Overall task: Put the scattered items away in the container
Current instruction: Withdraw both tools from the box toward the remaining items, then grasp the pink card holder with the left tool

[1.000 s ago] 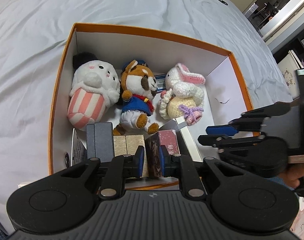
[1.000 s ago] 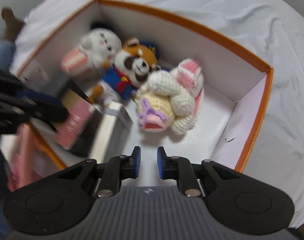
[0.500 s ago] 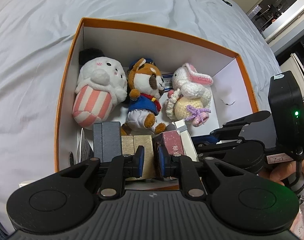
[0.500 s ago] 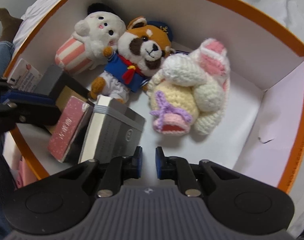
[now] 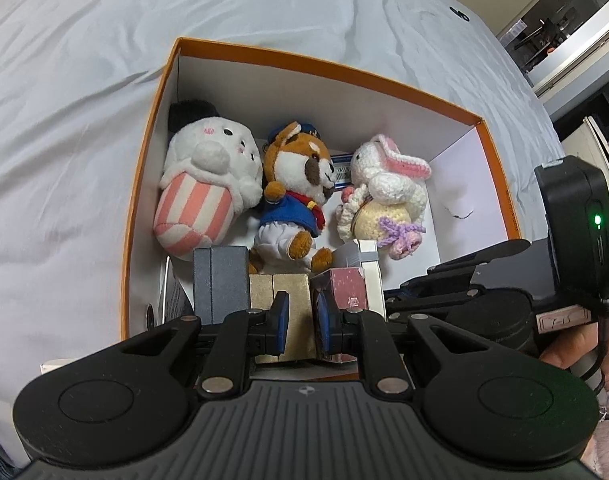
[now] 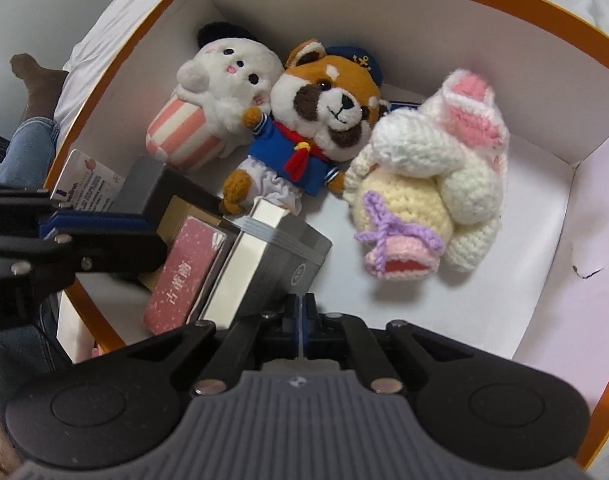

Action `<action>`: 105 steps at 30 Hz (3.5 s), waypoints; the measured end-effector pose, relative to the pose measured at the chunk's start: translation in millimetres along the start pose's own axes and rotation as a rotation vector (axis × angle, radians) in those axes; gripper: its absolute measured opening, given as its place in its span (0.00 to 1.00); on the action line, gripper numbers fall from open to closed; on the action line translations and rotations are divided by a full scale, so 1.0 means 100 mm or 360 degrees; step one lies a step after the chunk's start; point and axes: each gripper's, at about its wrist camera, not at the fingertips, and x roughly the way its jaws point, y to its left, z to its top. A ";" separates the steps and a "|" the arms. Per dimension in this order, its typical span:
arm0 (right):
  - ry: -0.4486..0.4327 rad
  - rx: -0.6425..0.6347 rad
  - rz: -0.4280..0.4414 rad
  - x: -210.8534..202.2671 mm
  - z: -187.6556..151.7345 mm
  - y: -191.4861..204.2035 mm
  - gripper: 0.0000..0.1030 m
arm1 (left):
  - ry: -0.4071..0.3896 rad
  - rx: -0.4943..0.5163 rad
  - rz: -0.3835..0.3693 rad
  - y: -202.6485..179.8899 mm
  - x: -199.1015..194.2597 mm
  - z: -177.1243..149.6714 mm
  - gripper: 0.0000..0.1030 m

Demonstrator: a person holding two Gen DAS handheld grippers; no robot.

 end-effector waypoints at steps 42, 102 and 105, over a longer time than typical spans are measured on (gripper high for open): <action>-0.0820 -0.0024 -0.0589 -1.08 -0.93 1.33 0.84 | -0.0411 0.0236 0.0109 -0.31 -0.94 -0.96 0.36; -0.0539 0.0382 -0.0564 -0.05 -2.12 1.25 0.72 | -0.0018 0.0132 -0.0013 0.26 -0.26 -2.14 0.35; -0.0542 0.0428 -0.0558 -0.07 -2.13 1.19 0.72 | -0.0062 0.0212 -0.0039 0.09 -0.29 -2.10 0.35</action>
